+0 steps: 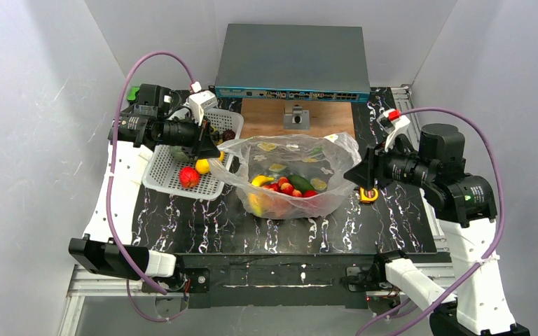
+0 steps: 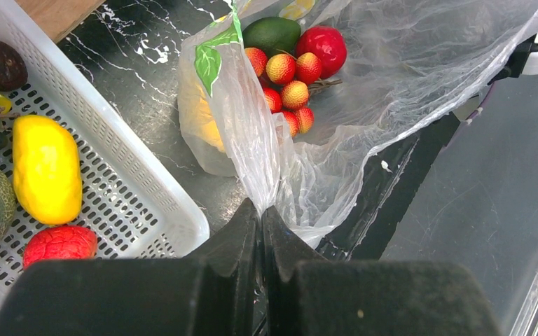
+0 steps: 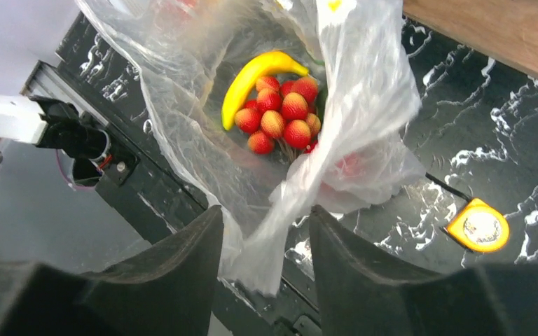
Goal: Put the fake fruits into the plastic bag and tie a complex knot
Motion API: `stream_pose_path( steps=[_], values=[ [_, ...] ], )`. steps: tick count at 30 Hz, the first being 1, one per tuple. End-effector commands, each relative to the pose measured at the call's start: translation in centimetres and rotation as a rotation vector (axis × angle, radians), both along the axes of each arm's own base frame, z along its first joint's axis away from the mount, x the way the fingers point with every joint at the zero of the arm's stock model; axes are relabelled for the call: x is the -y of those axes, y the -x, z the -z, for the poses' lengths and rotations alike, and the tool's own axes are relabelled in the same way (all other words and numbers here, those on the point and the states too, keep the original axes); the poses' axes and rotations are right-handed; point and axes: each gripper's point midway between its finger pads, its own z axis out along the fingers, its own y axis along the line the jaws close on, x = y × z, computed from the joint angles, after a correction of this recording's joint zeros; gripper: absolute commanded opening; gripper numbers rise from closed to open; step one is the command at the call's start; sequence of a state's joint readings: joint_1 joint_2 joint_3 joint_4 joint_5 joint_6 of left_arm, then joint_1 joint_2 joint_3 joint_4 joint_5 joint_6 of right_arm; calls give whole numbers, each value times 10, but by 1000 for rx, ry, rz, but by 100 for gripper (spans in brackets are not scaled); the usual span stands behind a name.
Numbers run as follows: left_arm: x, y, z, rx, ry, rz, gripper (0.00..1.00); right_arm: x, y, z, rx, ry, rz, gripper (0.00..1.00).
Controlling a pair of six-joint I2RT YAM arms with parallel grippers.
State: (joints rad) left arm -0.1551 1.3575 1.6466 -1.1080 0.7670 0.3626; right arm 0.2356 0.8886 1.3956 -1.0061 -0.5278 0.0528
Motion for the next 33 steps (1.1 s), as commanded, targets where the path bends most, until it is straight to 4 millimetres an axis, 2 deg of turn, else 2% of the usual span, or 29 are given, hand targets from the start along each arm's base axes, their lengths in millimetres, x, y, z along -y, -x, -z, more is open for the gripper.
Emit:
stream_pose_path(
  steps=[1, 2, 3, 6, 9, 12, 14, 18, 20, 22, 25, 26, 28, 29, 31, 32, 33],
  values=[
    [1, 8, -13, 25, 26, 11, 0, 15, 14, 3, -48, 77, 33, 57],
    [2, 8, -13, 23, 27, 10, 0, 15, 15, 2, -47, 75, 31, 56],
    [2, 8, -13, 24, 29, 10, 0, 14, 15, 0, -36, 65, 29, 51],
    [3, 8, -13, 24, 38, 10, 0, 8, 9, -11, 10, 23, 27, 29],
    [4, 9, -14, 23, 45, 14, 0, 3, 0, -18, 35, -6, 19, 19],
    [5, 10, -18, 27, 51, 21, 0, -4, -7, -29, 65, -39, -5, 4],
    [7, 16, -32, 50, 69, 51, 0, -10, -7, -48, 123, -73, -45, 1],
    [3, 27, -77, 121, 81, 63, 0, -19, -2, -92, 235, -131, -107, 1],
    [-4, 28, -84, 136, 54, 54, 0, -21, -3, -96, 246, -142, -122, 1],
    [-17, 26, -67, 114, -19, 40, 0, -22, -7, -86, 256, -128, -138, 1],
    [-38, 21, -19, 62, -99, 20, 0, -28, -16, -65, 294, -133, -177, 1],
    [-43, 23, 5, 30, -122, 26, 0, -31, -18, -60, 295, -140, -193, 1],
    [-48, 26, 20, 59, -148, 46, 0, -36, -21, -48, 284, -139, -218, 1],
    [-45, 29, 15, 88, -134, 69, 12, -38, -23, -44, 287, -135, -225, 1],
    [-31, 29, -16, 170, -46, 112, 53, -42, -23, -42, 302, -138, -243, 1],
    [-22, 26, -35, 215, 3, 126, 64, -45, -22, -43, 307, -143, -251, 1],
    [-14, 22, -56, 264, 47, 135, 69, -47, -21, -44, 313, -146, -261, 1]
  ],
)
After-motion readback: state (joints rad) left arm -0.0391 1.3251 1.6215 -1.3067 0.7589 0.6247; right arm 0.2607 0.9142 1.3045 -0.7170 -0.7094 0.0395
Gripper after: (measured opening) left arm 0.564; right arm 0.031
